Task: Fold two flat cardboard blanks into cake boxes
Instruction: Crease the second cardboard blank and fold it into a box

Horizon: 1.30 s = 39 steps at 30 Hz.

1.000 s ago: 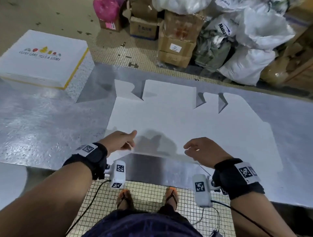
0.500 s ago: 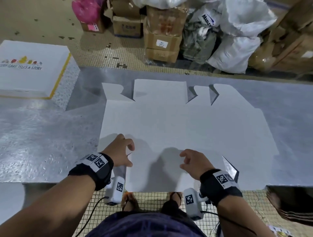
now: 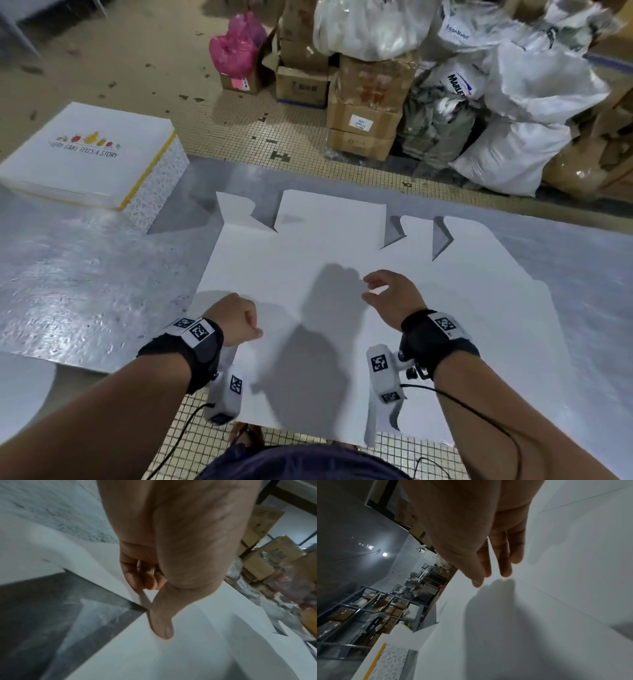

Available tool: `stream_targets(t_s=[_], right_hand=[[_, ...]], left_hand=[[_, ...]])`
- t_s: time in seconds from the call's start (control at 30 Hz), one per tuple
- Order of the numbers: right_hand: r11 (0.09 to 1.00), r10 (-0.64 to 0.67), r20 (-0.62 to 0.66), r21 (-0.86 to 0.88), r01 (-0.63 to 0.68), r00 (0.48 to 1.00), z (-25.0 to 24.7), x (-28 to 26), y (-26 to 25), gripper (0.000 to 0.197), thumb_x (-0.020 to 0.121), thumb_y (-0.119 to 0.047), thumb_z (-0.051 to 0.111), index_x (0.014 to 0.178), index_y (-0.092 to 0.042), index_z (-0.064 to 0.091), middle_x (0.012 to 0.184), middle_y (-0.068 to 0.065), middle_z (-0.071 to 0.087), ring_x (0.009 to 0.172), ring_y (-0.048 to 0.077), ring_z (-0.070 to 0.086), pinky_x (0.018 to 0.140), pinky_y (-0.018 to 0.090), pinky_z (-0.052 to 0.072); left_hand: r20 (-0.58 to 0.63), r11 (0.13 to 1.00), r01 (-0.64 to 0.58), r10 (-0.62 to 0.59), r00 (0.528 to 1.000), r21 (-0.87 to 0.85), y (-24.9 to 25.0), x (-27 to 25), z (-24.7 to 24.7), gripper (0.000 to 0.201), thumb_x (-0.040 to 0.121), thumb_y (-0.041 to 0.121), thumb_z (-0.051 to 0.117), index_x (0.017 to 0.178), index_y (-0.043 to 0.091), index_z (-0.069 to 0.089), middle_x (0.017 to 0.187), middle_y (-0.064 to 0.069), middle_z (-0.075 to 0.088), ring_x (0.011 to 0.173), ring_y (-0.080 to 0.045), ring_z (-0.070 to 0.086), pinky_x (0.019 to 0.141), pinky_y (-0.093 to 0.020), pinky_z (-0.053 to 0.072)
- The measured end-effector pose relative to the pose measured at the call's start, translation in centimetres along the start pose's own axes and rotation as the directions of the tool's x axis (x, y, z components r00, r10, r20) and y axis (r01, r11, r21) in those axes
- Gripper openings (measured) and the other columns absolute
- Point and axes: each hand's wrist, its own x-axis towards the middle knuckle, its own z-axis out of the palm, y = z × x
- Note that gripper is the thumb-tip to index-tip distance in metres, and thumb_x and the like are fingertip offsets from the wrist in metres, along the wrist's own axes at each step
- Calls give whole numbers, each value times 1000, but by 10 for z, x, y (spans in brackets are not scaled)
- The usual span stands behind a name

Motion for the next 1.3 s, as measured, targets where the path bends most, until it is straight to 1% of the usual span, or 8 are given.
stream_targets(t_s=[0.13, 0.27, 0.47, 0.7, 0.8, 0.93, 1.17, 1.3], right_hand=[[998, 30, 11, 64, -30, 1000, -9, 36, 6, 38, 88, -18, 71, 124, -19, 61, 120, -4, 62, 97, 16, 61, 88, 24, 43], [989, 14, 8, 148, -16, 1000, -14, 66, 10, 53, 86, -15, 71, 135, -17, 51, 130, 6, 57, 98, 22, 62, 85, 26, 45], [958, 50, 6, 282, -49, 999, -12, 95, 16, 58, 85, -12, 71, 137, -17, 45, 120, 5, 51, 107, 24, 55, 90, 29, 44], [764, 229, 67, 606, -222, 971, -7, 112, 18, 96, 71, -20, 74, 154, -19, 27, 134, -1, 59, 119, 26, 59, 104, 49, 45], [646, 270, 103, 718, -260, 957, -8, 111, 14, 72, 84, -18, 69, 149, -19, 40, 134, -1, 58, 101, 21, 62, 86, 38, 40], [527, 301, 109, 809, -260, 948, -8, 108, 13, 41, 98, -20, 54, 139, -24, 55, 111, 0, 57, 86, 18, 59, 97, 43, 24], [463, 337, 42, 862, -205, 940, -4, 97, 5, 27, 94, -38, 53, 112, -25, 68, 98, -1, 60, 89, 21, 61, 99, 44, 23], [434, 374, 14, 881, -189, 927, -3, 95, 5, 21, 99, -33, 46, 95, -27, 66, 101, 3, 58, 86, 21, 63, 97, 43, 25]], left_hand=[[34, 992, 95, -98, 995, 80, 17, 7, -5, 42, 88, 50, 64, 78, 9, 67, 95, -7, 73, 92, -22, 65, 78, -28, 50], [7, 973, 168, -172, 985, 157, 30, 10, -3, 46, 89, 50, 64, 99, 6, 73, 104, -10, 72, 100, -25, 66, 83, -29, 50], [7, 967, 214, -217, 976, 137, 29, 13, -2, 30, 83, 46, 73, 80, 16, 69, 90, -5, 69, 92, -22, 63, 75, -24, 44], [72, 987, 138, -132, 989, -86, 21, 12, -23, 32, 91, 41, 68, 89, 9, 71, 94, -9, 74, 89, -23, 67, 71, -26, 43], [-71, 957, 54, -77, 995, -284, 24, 21, -47, 21, 90, 38, 68, 103, 22, 64, 101, 0, 70, 89, -18, 65, 73, -26, 44], [-301, 885, -148, 10, 954, -442, 33, 56, -83, 42, 89, 33, 72, 125, 32, 51, 122, 9, 60, 103, -14, 62, 84, -27, 45], [-248, 802, -181, 43, 968, -569, 44, 110, -113, 82, 93, 46, 64, 155, 32, 13, 158, 11, 32, 124, -15, 54, 106, -41, 45], [-203, 648, -137, -28, 979, -750, 47, 116, -117, 56, 101, 51, 41, 151, 34, 23, 110, 0, 60, 98, -18, 65, 85, -36, 51]])
